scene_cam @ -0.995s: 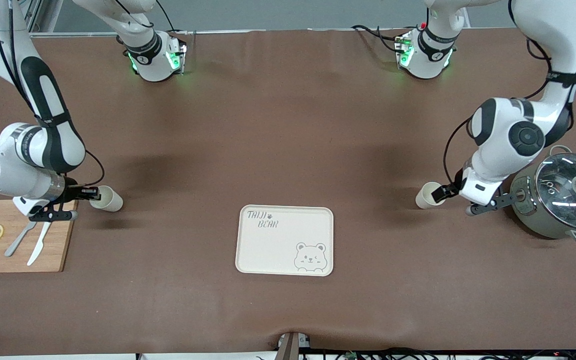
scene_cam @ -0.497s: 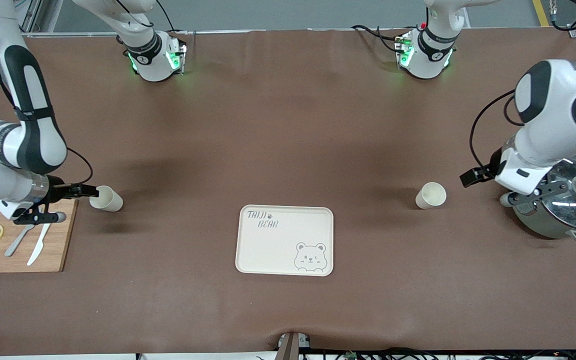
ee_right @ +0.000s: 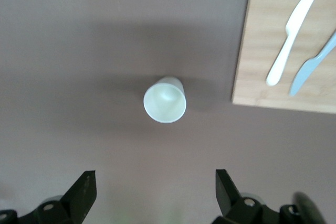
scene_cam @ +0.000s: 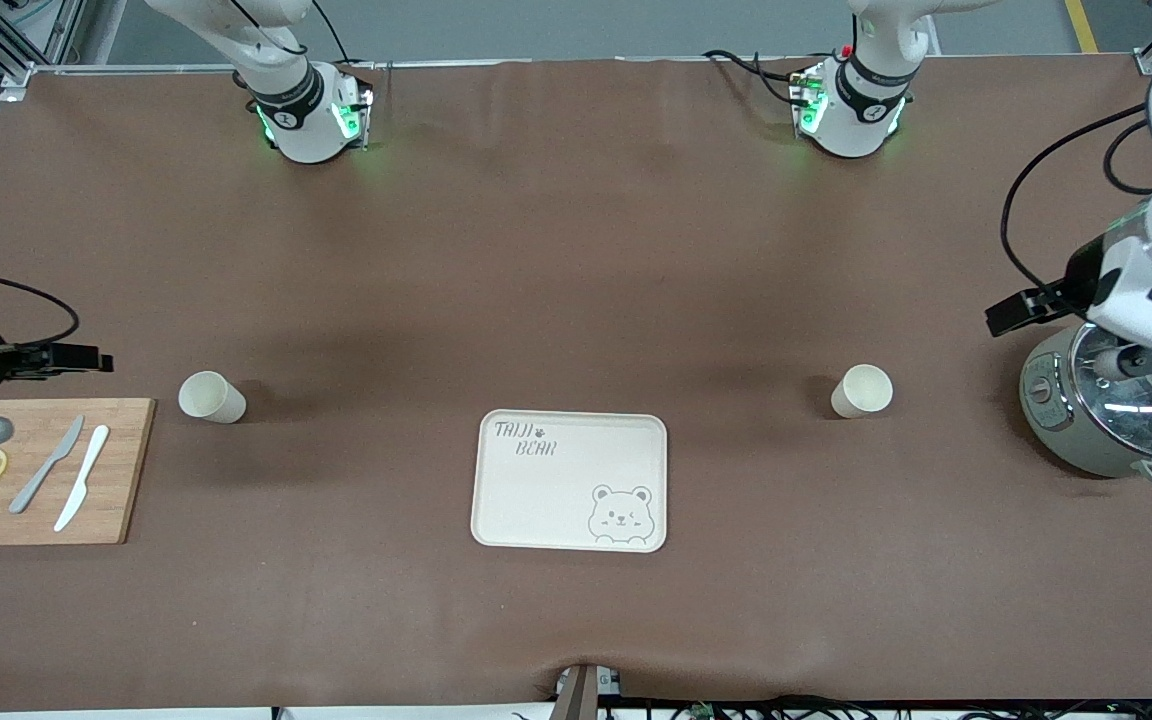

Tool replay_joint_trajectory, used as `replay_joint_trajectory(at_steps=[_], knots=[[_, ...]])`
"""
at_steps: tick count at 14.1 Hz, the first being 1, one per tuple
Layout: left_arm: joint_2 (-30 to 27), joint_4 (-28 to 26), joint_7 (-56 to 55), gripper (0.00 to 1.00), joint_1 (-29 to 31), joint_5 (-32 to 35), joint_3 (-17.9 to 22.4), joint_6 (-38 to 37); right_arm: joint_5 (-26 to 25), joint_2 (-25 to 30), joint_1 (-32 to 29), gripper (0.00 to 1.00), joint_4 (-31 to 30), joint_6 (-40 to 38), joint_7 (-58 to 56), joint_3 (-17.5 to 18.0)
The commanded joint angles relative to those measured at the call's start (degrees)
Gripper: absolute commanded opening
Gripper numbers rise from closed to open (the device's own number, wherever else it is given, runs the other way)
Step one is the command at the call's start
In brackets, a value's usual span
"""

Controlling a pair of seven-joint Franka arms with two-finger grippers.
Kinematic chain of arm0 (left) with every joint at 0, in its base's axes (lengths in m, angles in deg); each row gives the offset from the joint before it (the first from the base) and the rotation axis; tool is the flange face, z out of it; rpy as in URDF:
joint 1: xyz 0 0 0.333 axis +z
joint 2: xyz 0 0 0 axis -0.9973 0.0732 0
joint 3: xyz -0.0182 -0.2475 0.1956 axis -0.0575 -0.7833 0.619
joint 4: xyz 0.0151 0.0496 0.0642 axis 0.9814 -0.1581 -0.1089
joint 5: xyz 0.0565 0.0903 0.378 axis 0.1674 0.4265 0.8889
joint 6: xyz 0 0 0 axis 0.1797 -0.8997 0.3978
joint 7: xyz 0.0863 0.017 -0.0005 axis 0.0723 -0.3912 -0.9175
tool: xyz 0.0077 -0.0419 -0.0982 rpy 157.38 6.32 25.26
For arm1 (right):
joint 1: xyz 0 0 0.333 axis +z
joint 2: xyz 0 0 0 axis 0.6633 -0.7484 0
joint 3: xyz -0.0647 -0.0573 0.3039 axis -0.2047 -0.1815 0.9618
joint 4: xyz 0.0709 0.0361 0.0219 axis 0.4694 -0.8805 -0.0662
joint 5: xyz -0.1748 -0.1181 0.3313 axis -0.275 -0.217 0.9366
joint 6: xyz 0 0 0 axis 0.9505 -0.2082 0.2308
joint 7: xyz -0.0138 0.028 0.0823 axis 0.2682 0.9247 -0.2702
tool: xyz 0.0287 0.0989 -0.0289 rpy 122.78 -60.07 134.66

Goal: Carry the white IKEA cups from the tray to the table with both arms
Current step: 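Lift both grippers away from the placed cups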

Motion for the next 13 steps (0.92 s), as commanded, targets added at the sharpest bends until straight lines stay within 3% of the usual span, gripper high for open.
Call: replay_joint_trajectory(at_steps=[1, 7, 13], knots=[[0.69, 5.34, 3.10, 1.00, 0.78, -0.42, 0.75, -4.38, -1.98, -0.46, 1.63, 1.00, 7.01, -1.81, 0.04, 0.63], [-4.49, 5.71, 4.25, 1.00, 1.57, -0.24, 1.28, -5.36, -1.81, 7.28, 1.64, 1.00, 5.97, -4.09, 0.21, 0.45], [-6.87, 4.30, 5.65, 1.00, 2.37, -1.12, 0.49, -7.38, -1.81, 18.08, 3.57, 1.00, -3.59, -4.72, 9.44, 0.72]])
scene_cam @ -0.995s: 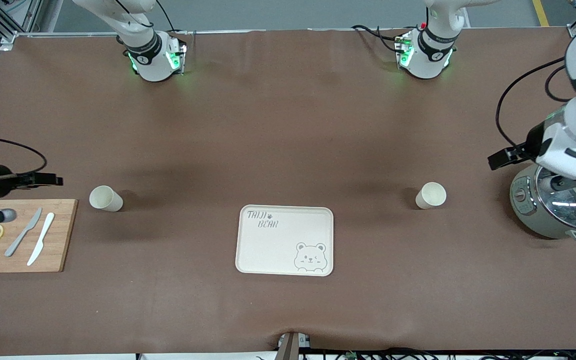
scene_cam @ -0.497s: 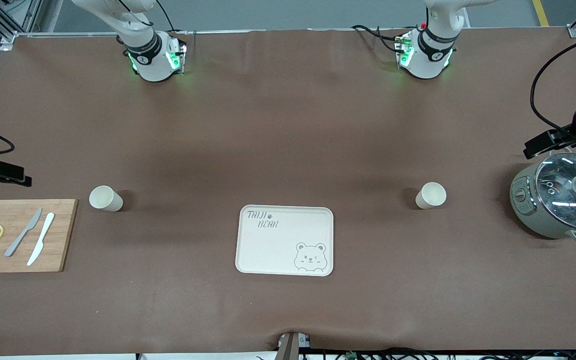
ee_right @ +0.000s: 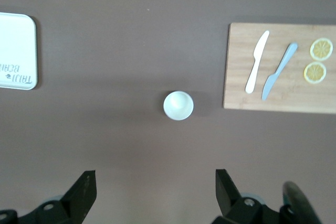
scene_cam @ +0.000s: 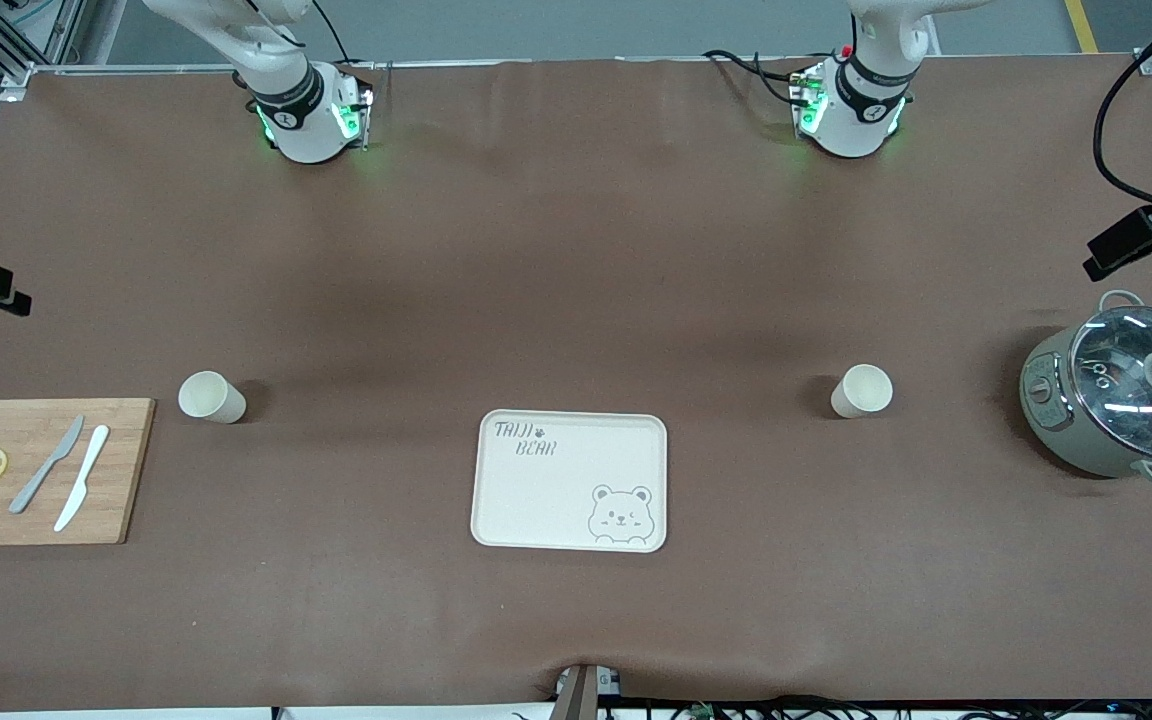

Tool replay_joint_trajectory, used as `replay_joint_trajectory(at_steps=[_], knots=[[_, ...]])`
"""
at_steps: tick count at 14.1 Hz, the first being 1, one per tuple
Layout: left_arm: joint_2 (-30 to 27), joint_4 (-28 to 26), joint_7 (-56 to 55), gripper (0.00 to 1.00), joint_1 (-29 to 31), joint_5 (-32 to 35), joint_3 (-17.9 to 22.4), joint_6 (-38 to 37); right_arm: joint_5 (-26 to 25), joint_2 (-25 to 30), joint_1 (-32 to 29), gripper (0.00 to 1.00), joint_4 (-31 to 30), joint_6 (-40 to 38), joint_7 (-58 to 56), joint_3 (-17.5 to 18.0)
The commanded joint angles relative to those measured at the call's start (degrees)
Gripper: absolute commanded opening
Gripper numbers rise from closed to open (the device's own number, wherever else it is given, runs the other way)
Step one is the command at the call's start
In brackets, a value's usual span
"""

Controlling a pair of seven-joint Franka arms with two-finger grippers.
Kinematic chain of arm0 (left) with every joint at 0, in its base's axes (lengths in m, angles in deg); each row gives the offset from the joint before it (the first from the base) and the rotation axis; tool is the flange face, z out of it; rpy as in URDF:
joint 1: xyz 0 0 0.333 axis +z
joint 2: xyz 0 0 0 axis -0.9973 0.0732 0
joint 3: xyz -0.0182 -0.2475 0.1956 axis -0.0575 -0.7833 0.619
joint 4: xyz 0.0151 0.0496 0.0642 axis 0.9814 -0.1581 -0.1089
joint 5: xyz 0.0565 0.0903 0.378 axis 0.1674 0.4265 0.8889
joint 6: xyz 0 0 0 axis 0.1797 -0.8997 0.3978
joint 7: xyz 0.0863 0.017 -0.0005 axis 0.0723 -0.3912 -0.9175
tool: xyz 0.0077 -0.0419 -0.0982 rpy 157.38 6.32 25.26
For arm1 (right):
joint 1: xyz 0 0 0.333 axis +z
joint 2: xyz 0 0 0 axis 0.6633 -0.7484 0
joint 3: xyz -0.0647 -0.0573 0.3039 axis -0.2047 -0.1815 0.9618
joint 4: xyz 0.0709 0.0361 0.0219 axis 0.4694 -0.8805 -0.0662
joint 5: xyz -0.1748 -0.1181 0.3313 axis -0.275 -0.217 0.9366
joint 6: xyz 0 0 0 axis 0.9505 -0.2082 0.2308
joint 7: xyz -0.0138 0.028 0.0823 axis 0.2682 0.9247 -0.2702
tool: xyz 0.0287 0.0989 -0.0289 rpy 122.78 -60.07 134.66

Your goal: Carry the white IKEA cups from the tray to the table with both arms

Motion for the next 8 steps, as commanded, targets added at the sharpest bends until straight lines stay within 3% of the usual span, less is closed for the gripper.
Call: replay_joint_trajectory(at_steps=[1, 4, 8], knots=[[-2.96, -3.43, 2.77, 1.00, 0.02, -2.08, 0.20, -1.87, -0.92, 7.17, 0.18, 1.00, -9.28, 1.47, 2.40, 0.16], [-7.79, -8.89, 3.39, 1.00, -5.86, -3.93, 6.25, -1.70, -1.01, 13.94, 0.35, 1.00, -20.17, 8.40, 2.76, 0.25], [-10.70, -12.32, 3.40, 1.00, -6.93, -5.25, 6.53, 0.14, -5.57, 13.43, 0.53, 1.00, -17.67, 8.51, 2.76, 0.60]])
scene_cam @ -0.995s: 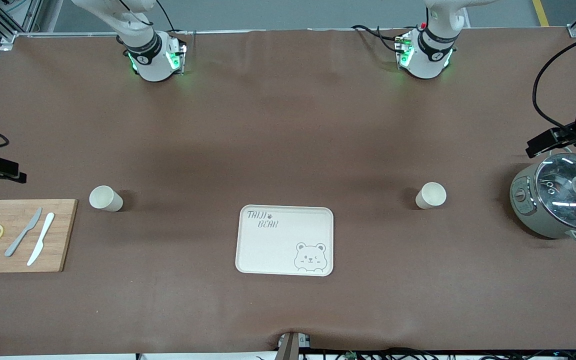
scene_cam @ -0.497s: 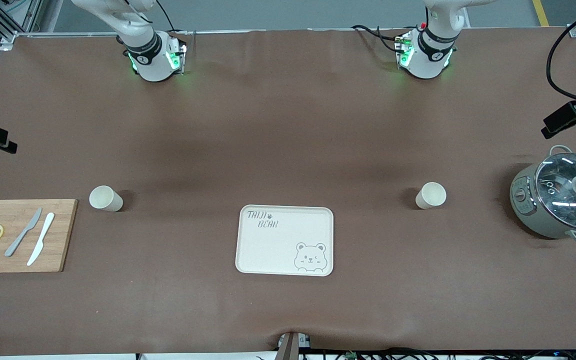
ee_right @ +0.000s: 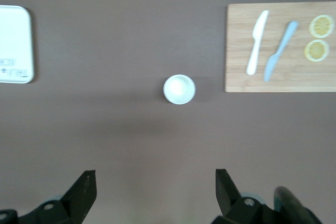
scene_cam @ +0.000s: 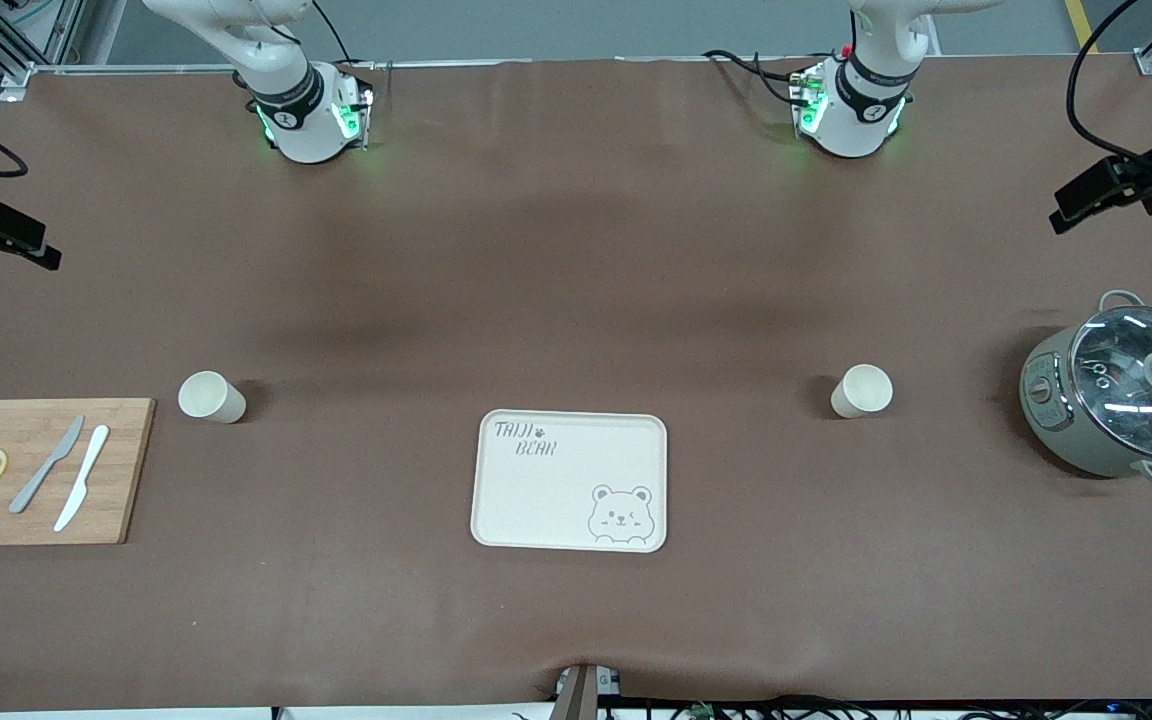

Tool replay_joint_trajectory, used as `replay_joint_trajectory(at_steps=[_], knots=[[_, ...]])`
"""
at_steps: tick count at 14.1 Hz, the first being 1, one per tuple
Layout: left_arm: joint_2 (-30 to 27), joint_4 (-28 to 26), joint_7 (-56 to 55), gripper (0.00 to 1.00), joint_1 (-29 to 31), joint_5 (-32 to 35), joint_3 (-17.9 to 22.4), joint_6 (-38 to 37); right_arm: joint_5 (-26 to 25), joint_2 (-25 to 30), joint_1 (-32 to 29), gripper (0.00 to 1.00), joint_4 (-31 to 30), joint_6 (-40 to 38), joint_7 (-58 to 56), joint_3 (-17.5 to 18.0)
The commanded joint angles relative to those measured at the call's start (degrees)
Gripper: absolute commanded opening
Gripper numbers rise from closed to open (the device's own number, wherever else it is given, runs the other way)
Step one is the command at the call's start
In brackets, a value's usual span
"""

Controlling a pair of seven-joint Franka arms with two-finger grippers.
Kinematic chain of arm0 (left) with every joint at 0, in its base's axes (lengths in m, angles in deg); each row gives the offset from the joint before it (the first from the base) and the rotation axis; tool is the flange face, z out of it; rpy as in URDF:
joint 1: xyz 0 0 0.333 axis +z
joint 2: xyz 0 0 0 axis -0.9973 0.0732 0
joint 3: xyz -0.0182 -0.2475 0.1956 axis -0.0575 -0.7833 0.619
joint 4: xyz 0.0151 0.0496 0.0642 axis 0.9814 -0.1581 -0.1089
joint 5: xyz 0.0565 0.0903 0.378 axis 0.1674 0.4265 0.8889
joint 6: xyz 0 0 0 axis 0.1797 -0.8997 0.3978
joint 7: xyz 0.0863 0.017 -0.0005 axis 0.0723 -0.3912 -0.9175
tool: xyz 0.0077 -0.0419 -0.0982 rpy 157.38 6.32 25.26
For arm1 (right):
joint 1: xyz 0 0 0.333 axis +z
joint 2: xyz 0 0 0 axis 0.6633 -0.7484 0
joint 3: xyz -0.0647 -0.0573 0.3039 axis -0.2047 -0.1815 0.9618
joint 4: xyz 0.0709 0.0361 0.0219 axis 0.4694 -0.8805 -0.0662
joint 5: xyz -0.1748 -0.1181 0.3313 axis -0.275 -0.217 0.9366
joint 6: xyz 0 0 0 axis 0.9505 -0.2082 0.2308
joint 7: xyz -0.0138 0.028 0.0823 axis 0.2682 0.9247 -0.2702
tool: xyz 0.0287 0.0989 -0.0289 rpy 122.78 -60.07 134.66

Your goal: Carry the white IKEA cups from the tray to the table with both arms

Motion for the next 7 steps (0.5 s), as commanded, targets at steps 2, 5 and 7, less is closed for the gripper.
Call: replay_joint_trajectory(at_steps=[2, 5, 7], knots=[[-5.70, -7.40, 1.16, 1.00, -1.37, -1.24, 0.94, 4.21, -3.38, 0.46, 0.37, 1.00, 3.86, 0.60, 0.83, 0.28], [-6.15, -8.74, 1.25, 1.00, -1.29, -1.24, 0.67, 5.81, -3.21, 0.46, 0.28, 1.00, 4.86, -2.46, 1.18, 0.36], [-5.80, -7.94, 2.64, 1.00, -1.11, -1.24, 0.67, 5.72, -2.68, 0.46, 0.37, 1.00, 5.12, -4.15, 1.18, 0.36]])
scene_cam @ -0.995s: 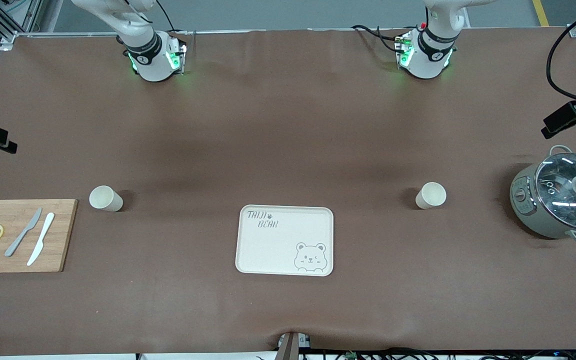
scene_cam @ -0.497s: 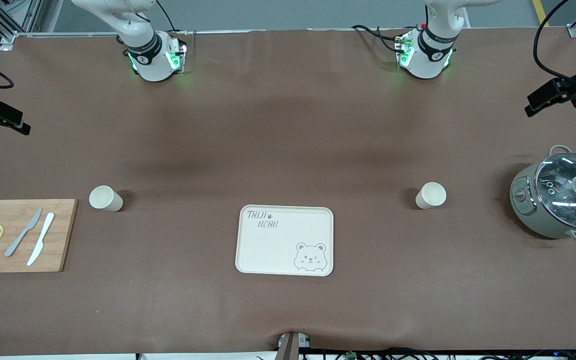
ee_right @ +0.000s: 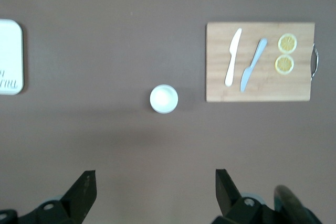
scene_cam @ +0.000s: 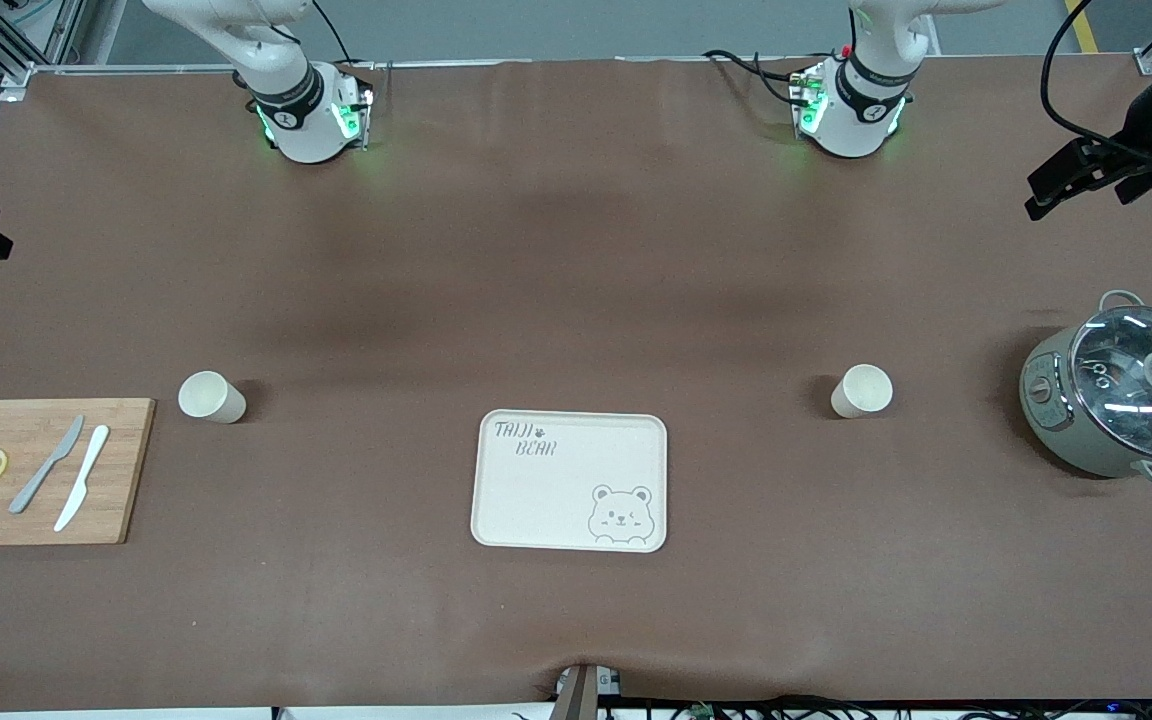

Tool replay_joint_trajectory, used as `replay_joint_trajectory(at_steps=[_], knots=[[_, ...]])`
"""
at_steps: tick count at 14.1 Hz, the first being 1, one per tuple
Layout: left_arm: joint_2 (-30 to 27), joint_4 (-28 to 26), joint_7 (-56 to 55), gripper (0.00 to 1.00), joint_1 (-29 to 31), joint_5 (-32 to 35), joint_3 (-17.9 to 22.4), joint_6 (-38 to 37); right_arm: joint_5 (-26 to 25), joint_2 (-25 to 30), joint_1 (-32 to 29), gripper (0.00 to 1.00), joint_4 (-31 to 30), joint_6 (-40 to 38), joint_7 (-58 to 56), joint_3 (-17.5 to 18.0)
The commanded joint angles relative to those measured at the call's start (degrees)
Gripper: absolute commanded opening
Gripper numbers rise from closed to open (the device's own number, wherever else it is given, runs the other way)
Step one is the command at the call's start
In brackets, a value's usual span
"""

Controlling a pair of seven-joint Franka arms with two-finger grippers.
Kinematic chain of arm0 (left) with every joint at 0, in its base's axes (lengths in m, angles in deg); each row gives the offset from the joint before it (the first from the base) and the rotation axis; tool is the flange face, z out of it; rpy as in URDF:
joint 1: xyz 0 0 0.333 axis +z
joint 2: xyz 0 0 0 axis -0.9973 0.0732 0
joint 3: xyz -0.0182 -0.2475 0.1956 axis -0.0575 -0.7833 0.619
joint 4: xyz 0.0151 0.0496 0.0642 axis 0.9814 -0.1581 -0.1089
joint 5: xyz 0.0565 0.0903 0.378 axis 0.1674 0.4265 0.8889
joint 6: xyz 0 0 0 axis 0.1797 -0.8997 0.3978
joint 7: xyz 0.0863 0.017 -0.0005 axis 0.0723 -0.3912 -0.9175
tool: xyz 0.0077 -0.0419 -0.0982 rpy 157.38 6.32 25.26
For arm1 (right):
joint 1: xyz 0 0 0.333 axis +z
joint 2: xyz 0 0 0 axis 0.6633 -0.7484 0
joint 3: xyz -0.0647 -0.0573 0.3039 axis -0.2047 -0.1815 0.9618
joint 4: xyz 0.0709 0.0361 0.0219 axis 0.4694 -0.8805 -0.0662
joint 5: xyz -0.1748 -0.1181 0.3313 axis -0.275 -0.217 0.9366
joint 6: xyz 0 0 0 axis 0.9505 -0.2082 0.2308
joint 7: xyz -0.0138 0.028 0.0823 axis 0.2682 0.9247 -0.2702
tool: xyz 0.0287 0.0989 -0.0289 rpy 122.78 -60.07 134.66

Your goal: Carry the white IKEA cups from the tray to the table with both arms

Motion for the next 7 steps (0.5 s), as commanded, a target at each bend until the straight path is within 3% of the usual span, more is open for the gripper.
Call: replay_joint_trajectory(at_steps=[1, 7], knots=[[-1.08, -1.06, 3.93, 1.00, 0.07, -1.19, 0.69, 0.76, -1.21, 0.22, 0.39, 1.00, 0.50, -1.29, 1.06, 0.19], [-0.38, 0.34, 4.74, 1.00, 0.25, -1.01, 0.78, 0.05, -0.42, 0.14, 1.00, 1.00, 0.77, 1.16, 0.97, 0.28]])
